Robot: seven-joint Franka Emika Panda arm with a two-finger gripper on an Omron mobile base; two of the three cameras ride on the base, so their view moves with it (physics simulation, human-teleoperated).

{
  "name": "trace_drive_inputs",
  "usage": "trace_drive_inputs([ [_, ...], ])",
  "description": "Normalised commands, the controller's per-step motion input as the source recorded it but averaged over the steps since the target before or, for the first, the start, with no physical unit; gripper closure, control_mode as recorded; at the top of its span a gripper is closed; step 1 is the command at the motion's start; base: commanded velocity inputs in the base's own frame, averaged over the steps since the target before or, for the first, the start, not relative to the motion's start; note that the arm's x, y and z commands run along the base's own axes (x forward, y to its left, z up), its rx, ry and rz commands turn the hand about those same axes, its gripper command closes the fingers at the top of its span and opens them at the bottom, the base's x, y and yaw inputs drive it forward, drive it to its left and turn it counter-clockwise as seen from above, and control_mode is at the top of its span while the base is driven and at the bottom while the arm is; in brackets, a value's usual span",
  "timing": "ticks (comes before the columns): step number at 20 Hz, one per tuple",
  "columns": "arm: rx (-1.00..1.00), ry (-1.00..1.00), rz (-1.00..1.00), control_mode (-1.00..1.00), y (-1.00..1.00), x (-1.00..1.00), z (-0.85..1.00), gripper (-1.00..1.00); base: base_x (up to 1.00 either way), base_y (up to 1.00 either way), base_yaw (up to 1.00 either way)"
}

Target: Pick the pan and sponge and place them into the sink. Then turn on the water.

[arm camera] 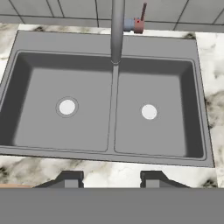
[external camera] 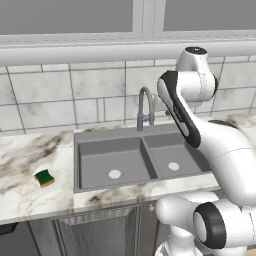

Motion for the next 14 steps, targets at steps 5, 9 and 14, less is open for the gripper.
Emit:
trace_drive_inputs([
  [5,0.0,0.0,0.0,-1.0,-0.07,0.0,0.0,-1.0,0.0,0.0,0.0],
  [9,0.0,0.0,0.0,-1.0,-0.19,0.0,0.0,-1.0,0.0,0.0,0.0],
  [14,0.0,0.0,0.0,-1.0,-0.24,-0.02,0.0,-1.0,0.0,0.0,0.0],
])
